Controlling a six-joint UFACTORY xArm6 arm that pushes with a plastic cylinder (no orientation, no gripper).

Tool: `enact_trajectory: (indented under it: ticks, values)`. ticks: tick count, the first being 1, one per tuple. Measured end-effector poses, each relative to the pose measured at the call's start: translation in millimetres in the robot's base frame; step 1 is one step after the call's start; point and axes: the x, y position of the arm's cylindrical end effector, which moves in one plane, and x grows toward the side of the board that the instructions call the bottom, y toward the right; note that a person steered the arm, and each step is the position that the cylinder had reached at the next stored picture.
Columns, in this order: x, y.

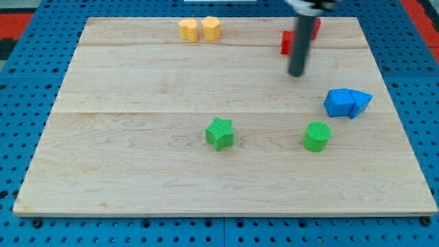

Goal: Move the blue cube to the center left

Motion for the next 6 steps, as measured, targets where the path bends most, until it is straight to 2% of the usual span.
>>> enact_trajectory:
  ticks: [1, 2, 3, 4, 5, 6]
  values:
    - [25, 107]
    - [57, 113]
    - [61, 64]
    - [82, 64]
    - [83, 42]
    - [64, 3]
